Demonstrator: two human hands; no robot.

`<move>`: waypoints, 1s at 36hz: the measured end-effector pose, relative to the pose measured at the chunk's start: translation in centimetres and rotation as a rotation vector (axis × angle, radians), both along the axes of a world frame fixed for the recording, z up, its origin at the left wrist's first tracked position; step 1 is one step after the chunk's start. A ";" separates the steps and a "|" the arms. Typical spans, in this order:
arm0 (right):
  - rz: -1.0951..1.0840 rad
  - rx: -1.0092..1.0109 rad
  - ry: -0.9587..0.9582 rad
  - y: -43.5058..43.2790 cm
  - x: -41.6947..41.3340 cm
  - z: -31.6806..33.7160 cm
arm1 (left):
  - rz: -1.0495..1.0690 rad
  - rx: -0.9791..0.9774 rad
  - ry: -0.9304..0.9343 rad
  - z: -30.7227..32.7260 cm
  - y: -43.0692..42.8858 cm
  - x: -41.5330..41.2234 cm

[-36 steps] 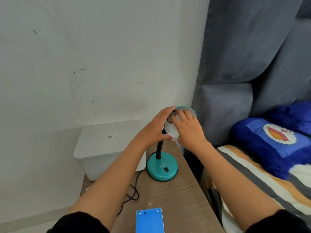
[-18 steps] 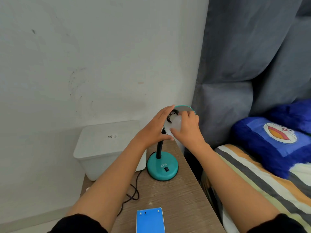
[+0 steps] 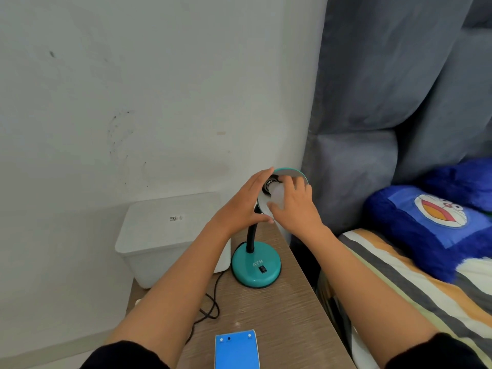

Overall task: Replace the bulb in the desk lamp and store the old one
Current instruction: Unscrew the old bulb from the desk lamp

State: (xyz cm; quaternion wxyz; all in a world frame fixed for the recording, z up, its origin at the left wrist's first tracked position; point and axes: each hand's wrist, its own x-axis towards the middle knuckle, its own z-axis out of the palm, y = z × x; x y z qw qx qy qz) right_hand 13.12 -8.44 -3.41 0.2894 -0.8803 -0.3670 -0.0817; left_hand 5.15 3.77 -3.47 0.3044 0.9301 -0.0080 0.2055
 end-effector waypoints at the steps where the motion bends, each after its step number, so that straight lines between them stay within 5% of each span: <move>1: -0.007 0.039 0.071 0.2 -0.1 0.1 | 0.001 0.001 0.006 0.0 0.0 0.0; 8: -0.050 0.083 0.255 0.5 0.1 0.9 | 0.002 0.041 0.008 0.0 0.0 0.3; 19: 0.064 -0.238 -0.291 -0.7 0.6 1.7 | 0.011 0.027 0.007 0.1 0.1 0.0; 30: 0.068 0.021 0.005 -3.2 -0.3 1.7 | 0.079 0.055 0.015 0.4 -0.7 -1.1; 36: 0.037 0.211 0.115 -5.5 -3.0 0.2 | 0.217 -0.266 -0.020 -2.0 -2.8 -7.1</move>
